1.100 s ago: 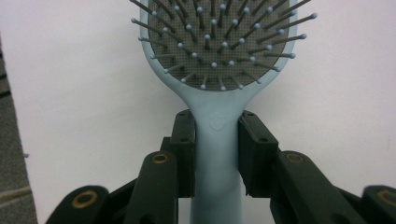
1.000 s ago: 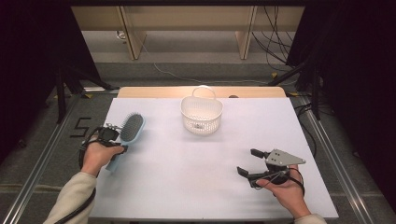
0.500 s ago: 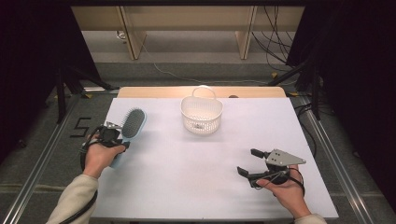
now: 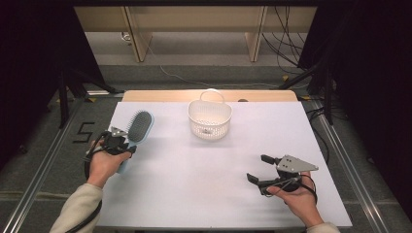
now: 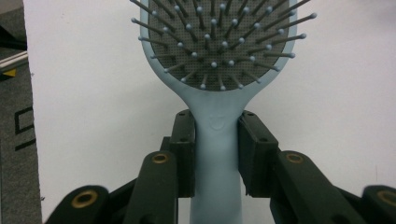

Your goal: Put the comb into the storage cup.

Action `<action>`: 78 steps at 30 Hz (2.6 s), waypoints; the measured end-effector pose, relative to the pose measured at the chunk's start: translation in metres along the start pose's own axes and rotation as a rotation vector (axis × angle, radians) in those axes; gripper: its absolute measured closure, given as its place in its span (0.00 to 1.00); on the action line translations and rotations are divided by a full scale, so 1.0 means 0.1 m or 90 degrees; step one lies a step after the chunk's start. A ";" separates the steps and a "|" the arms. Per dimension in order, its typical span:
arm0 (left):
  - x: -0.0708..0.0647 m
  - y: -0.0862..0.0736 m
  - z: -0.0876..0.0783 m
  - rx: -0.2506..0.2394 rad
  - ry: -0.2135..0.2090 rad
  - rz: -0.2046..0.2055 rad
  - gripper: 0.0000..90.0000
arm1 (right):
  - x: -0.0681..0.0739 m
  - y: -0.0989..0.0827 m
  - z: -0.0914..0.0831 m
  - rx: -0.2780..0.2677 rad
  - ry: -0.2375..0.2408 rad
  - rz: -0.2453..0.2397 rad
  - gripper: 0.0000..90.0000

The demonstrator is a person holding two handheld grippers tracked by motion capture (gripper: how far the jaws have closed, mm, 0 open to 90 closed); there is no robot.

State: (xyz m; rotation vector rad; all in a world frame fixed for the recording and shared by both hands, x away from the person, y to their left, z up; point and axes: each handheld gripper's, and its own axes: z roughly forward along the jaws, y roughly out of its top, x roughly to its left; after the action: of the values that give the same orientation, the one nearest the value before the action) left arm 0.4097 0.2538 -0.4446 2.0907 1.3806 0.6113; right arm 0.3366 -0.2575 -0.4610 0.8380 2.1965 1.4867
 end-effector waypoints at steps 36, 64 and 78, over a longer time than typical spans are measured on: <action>-0.02 0.04 -0.10 -0.127 -0.031 -0.008 0.77 | -0.01 0.00 0.00 -0.002 0.000 -0.001 0.16; -0.05 0.06 -0.12 -0.180 -0.039 -0.007 0.77 | -0.02 0.00 -0.01 -0.004 -0.001 0.000 0.16; -0.09 0.09 -0.14 -0.207 -0.042 -0.004 0.77 | -0.02 -0.01 -0.01 -0.002 -0.002 0.001 0.16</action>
State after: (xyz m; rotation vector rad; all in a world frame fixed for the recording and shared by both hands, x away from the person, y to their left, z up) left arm 0.4035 0.2451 -0.4290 1.8304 1.1631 0.7058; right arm 0.3373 -0.2593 -0.4613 0.8403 2.1902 1.4882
